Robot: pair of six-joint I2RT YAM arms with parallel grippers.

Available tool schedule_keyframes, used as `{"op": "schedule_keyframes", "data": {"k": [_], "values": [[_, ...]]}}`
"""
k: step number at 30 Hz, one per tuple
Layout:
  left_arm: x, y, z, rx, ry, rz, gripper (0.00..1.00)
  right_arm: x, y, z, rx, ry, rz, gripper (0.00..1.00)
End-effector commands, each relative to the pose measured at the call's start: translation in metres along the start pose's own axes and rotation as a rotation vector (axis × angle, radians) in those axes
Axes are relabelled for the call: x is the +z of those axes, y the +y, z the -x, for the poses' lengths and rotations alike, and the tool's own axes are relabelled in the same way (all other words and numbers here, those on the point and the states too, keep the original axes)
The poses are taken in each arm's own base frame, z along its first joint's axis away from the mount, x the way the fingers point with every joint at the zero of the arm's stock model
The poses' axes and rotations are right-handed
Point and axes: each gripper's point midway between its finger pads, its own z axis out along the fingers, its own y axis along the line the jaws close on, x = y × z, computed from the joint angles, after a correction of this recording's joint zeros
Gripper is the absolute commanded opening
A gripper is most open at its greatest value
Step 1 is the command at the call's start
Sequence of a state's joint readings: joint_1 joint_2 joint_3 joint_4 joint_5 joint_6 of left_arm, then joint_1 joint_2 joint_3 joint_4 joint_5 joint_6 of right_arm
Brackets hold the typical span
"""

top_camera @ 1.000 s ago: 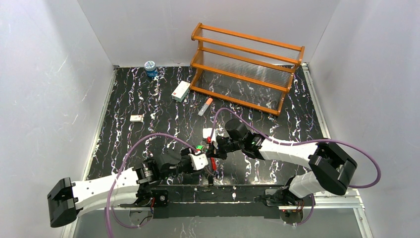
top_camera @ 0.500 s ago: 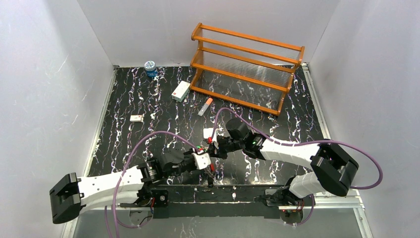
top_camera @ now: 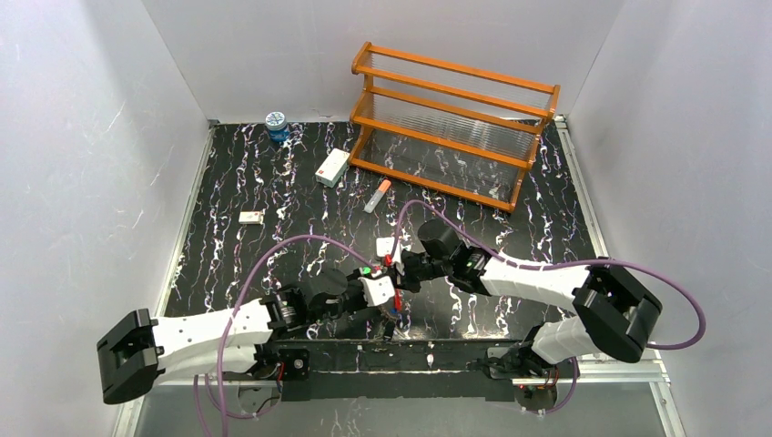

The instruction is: Put the keys on the keyring

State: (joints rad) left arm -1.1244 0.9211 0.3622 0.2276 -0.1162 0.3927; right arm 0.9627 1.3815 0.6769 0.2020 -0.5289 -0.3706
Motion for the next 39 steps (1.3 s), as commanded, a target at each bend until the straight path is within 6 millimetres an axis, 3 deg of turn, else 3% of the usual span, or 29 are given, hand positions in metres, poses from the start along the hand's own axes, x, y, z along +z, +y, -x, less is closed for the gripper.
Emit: {"op": "schedule_keyframes", "data": {"k": [1,2,4,6,7,9,13,18,20,26,39], "values": [[-0.008,0.006,0.004,-0.02,-0.017,0.028,0.0,-0.005,-0.002,0.031,-0.088,-0.103,-0.018,0.01],[-0.009,0.005,0.004,-0.022,-0.022,0.024,0.0,-0.006,-0.003,0.031,-0.089,-0.101,-0.024,0.01],[-0.011,0.006,0.005,-0.032,-0.024,0.029,0.12,-0.006,-0.004,0.031,-0.09,-0.101,-0.022,0.01],[-0.012,0.006,0.004,-0.037,-0.024,0.029,0.13,-0.005,-0.003,0.032,-0.092,-0.103,-0.016,0.01],[-0.012,0.005,0.004,-0.039,-0.025,0.028,0.12,-0.005,-0.002,0.033,-0.095,-0.106,-0.011,0.01],[-0.012,0.004,0.003,-0.041,-0.026,0.026,0.01,-0.004,-0.003,0.034,-0.093,-0.108,-0.006,0.01],[-0.01,0.004,0.0,-0.053,-0.02,0.036,0.0,-0.005,-0.007,0.035,-0.081,-0.111,-0.031,0.01],[-0.009,0.004,0.011,-0.12,-0.108,0.053,0.0,-0.015,-0.015,0.037,-0.033,-0.166,-0.061,0.33],[-0.009,0.003,0.015,-0.158,-0.165,0.064,0.0,-0.022,-0.017,0.039,-0.008,-0.198,-0.054,0.38],[-0.017,0.005,0.037,-0.222,-0.374,0.09,0.0,-0.032,-0.012,0.037,0.002,-0.232,-0.001,0.39],[-0.032,0.003,0.034,-0.207,-0.541,0.129,0.0,-0.023,0.0,0.026,0.046,-0.225,0.084,0.4]]}}
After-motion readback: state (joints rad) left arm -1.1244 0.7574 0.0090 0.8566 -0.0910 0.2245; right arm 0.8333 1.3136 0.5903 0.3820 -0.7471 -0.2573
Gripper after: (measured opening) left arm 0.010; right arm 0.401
